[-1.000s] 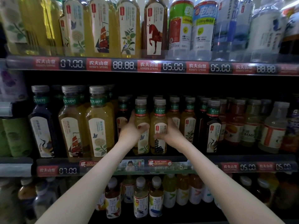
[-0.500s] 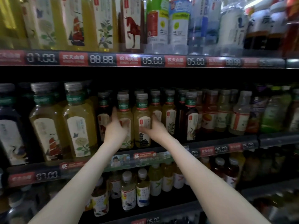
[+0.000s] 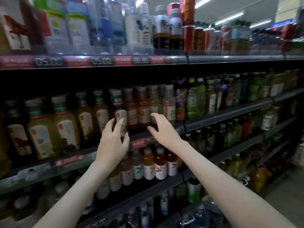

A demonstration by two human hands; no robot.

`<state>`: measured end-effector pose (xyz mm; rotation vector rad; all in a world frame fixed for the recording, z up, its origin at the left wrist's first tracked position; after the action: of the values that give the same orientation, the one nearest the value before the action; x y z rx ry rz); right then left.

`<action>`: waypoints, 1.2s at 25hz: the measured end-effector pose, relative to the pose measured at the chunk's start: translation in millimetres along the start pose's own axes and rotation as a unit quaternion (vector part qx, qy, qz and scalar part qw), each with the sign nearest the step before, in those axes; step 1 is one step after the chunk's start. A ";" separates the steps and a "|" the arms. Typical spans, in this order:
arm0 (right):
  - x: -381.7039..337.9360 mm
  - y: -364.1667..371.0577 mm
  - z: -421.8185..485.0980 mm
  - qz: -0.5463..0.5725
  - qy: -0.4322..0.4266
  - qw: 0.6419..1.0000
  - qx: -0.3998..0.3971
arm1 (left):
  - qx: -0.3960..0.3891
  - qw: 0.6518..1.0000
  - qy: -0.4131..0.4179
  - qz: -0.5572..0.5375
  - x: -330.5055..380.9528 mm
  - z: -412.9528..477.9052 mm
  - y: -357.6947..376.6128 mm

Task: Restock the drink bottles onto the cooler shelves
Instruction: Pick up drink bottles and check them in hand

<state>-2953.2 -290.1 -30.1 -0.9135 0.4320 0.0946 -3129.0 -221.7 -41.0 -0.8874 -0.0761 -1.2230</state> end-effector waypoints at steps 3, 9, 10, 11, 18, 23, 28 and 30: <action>86.0 -59.3 -29.3 -0.015 0.021 1.000 0.002 | -0.037 0.999 -0.014 -0.025 71.4 -2.4 71.4; 233.8 -157.5 -59.7 -0.032 0.060 0.997 -0.027 | -0.099 0.994 0.004 -0.048 190.1 6.6 193.4; 249.2 -167.8 -58.3 -0.028 0.062 0.997 -0.025 | -0.103 0.994 0.009 -0.035 198.4 11.0 207.0; 261.8 -174.8 -55.7 -0.020 0.061 0.998 -0.020 | -0.103 0.994 0.010 -0.023 201.9 17.0 217.6; 325.0 -157.6 -12.7 0.034 0.021 0.999 -0.032 | -0.072 0.996 -0.042 0.042 170.3 60.4 280.4; 338.2 -131.2 63.6 -0.035 -0.049 0.997 -0.041 | 0.067 0.987 0.028 0.143 151.9 122.2 313.6; 319.3 -114.2 138.7 -0.113 -0.115 0.986 0.029 | 0.163 0.965 0.057 0.195 145.6 197.8 321.4; 319.4 -104.7 157.7 -0.177 -0.131 0.972 0.080 | 0.168 0.966 0.050 0.190 140.4 212.4 327.6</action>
<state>-2584.5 -263.3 3.8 -0.7932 0.0267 -0.1439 -2717.6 -178.8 -7.5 -0.5125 -0.0292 -0.8600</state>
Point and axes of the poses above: each hand's wrist, its own z-axis towards the middle knuckle, its own y-axis out of the palm, x = y × z, the point moved 1 cm from there along z, towards the middle knuckle, and after that the axes turned 11 degrees about -z, right-handed, at the moved point
